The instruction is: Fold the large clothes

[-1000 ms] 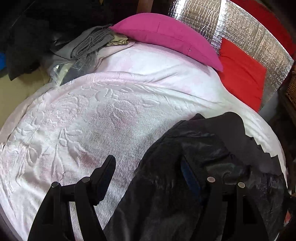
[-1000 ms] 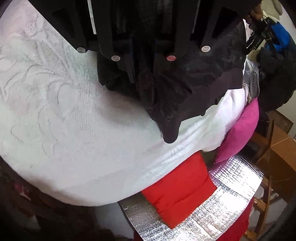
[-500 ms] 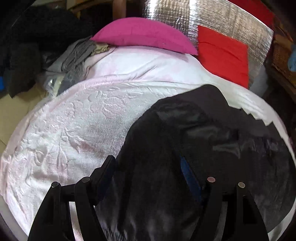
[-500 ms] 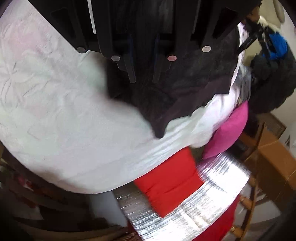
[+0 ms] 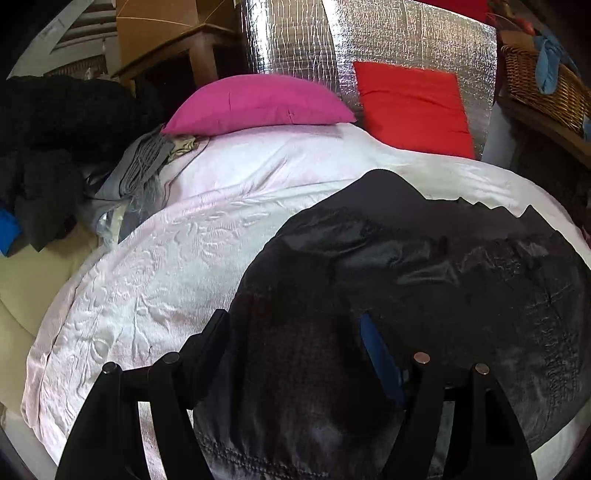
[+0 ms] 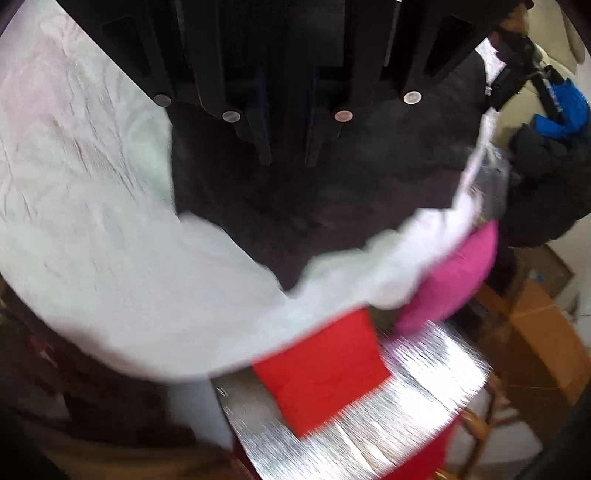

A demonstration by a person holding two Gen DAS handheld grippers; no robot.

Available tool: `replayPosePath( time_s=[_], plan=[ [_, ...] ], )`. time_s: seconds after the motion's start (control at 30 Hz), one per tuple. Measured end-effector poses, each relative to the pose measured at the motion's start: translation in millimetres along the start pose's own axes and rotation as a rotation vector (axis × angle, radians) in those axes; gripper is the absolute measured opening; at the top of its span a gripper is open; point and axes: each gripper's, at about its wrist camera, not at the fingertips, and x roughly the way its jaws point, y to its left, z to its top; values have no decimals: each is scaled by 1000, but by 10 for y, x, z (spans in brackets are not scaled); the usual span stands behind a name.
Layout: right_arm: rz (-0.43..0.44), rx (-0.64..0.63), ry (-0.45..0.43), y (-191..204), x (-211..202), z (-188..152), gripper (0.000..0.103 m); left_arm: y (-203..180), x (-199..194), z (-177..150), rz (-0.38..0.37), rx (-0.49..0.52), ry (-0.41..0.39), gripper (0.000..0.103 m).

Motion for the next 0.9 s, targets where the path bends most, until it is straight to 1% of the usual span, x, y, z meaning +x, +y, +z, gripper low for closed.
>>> replayPosePath(
  time_s=[0.07,0.1,0.13,0.17,0.23,0.27,0.37,0.47,0.6,0.67,0.73,0.77,0.83,0.87,0.9],
  plan=[
    [19,-14,6,100,83,0,36,-4,10,3,3,0,-3,73],
    [29,-12,16,133,138,-4,65,-2,9,4,4,0,-4,74],
    [36,-9,9,151,182,-10,80,-6,12,4,5,1,-6,74],
    [35,-9,3,167,222,-14,80,-6,22,7,8,4,-7,73],
    [26,-17,27,226,350,-32,80,-11,42,7,12,8,-6,73],
    [17,-18,45,249,441,-37,80,-12,45,3,14,9,-7,73],
    [-22,-25,62,289,640,-39,79,-13,79,8,22,16,-5,73],
    [-51,-13,90,218,765,-52,78,-20,115,9,32,24,-2,73],
    [-48,-2,103,165,817,-53,78,-15,187,23,30,27,16,74],
    [-51,-15,100,159,842,-61,79,30,221,62,-3,10,34,74],
    [-57,-33,98,141,873,-72,79,147,265,156,-75,-51,54,75],
    [-63,-44,97,145,894,-78,79,215,288,211,-108,-92,64,80],
    [-78,-60,98,172,915,-77,79,389,367,364,-196,-210,87,87],
    [-81,-64,98,177,914,-76,79,444,417,428,-240,-255,99,88],
    [-79,-64,98,174,911,-76,79,501,529,542,-279,-306,131,88]
  ],
)
